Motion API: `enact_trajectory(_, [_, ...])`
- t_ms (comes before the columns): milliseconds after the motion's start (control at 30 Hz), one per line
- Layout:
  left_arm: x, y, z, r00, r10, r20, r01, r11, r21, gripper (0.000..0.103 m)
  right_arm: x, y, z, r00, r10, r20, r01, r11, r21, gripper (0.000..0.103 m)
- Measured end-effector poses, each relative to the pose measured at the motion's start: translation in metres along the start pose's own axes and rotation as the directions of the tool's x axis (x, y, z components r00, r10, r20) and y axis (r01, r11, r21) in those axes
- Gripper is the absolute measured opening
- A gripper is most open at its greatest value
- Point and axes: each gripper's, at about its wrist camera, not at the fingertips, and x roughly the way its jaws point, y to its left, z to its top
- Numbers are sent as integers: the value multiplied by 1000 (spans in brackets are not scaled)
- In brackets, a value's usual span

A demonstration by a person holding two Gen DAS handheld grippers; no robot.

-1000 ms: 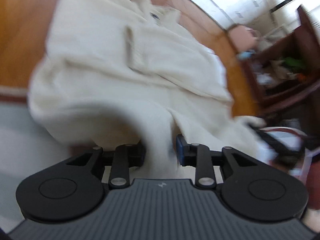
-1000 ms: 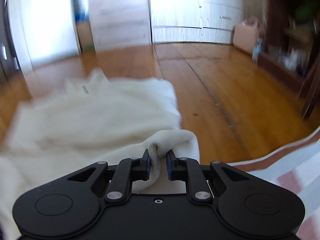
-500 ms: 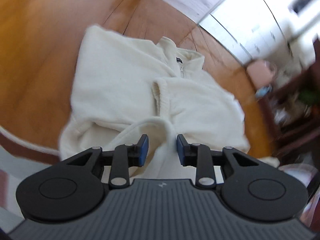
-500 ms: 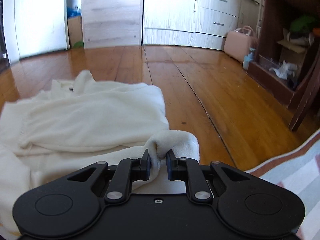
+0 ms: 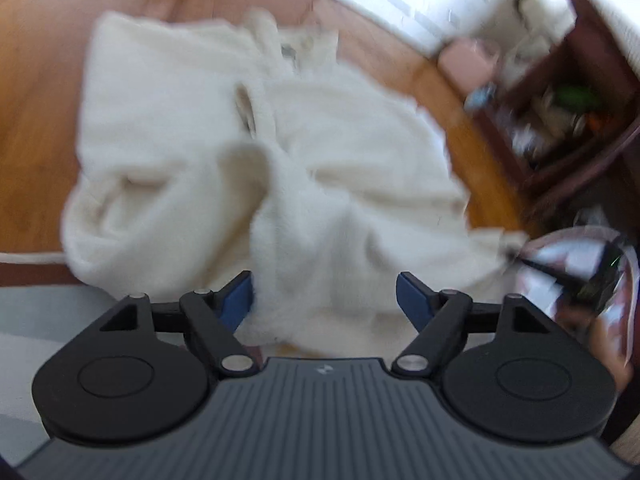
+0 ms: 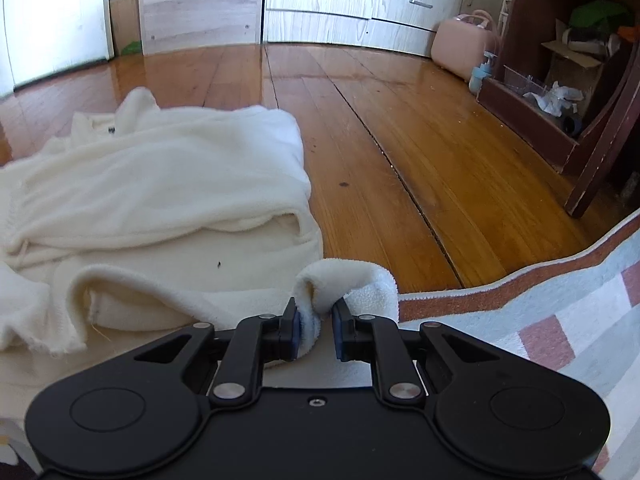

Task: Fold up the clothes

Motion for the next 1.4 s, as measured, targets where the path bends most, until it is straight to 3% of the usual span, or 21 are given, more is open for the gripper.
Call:
enact_trajectory(33, [6,-2,-1,1000,16,-17,-16,1000,14,66,-1,-2,1,1000,12,3,-12,1000,18,18])
enact_trajectory(67, [5,-3,0,1000,12,-11,-12,1000,16,39,-1,-5,1,1000,22,3,-22,999,36,18])
enact_trajectory(133, [0,-5,4,1000,-1,8,1,1000,12,12,-5,-9,2,998,64,22,-66,996,63,18])
enact_trajectory(200, [-26,2,13,990,-57,126,66,995,-69,10,-22,-14,3,979,174,110,-181,982,61,18])
enact_trajectory(300, [-78,11,28,944,-50,327,100,986,-135,9,-52,-28,15,915,328,237,-356,930,89,18])
enact_trajectory(333, [-90,15,29,929,-39,368,102,983,-153,9,-55,-30,21,910,335,245,-369,924,106,18])
enact_trajectory(400, [-99,25,27,919,-8,393,81,982,-169,9,-51,-32,32,920,321,225,-354,926,129,18])
enact_trajectory(500, [-82,38,13,953,47,298,19,977,-212,9,-29,-26,39,965,223,135,-242,960,144,19])
enact_trajectory(567, [-68,47,1,971,48,235,15,966,-257,9,-9,-20,38,984,168,52,-175,971,162,19])
enact_trajectory(633, [-58,51,-3,982,39,187,14,961,-275,10,17,-13,40,987,151,-51,-143,981,131,25])
enact_trajectory(700, [-52,50,-2,990,46,135,-10,966,-258,18,48,2,46,980,104,-167,-103,995,10,26])
enact_trajectory(733, [-55,49,-1,990,54,131,-21,970,-241,27,56,10,49,983,44,-178,-56,996,-62,28])
enact_trajectory(767, [-59,47,0,990,62,127,-32,974,-225,37,58,15,53,987,13,-159,-31,993,-116,33])
enact_trajectory(800, [-63,45,0,990,67,127,-39,978,-207,41,54,16,57,992,11,-124,-28,990,-136,37])
enact_trajectory(900, [-72,33,-2,990,51,132,-37,994,-106,55,30,0,63,998,53,-27,-56,993,-99,49])
enact_trajectory(967, [-65,22,-2,996,62,69,-61,998,-21,78,21,-18,60,997,82,1,-81,994,-68,49])
enact_trajectory(1000, [-58,20,-2,998,64,28,-63,998,-17,81,18,-25,58,996,83,8,-83,994,-67,49])
enact_trajectory(1100, [-43,14,-7,996,83,-20,-83,996,-14,82,11,-46,51,996,89,23,-87,993,-77,50])
enact_trajectory(1267, [-28,3,-3,991,125,45,-127,991,48,79,13,-67,49,984,180,-10,-180,983,-18,53])
enact_trajectory(1333, [-24,4,1,987,133,89,-136,990,29,81,13,-62,46,983,185,-12,-185,981,-58,58])
enact_trajectory(1400, [-17,10,3,991,112,78,-112,994,-10,81,16,-56,45,983,183,-17,-184,977,-107,63])
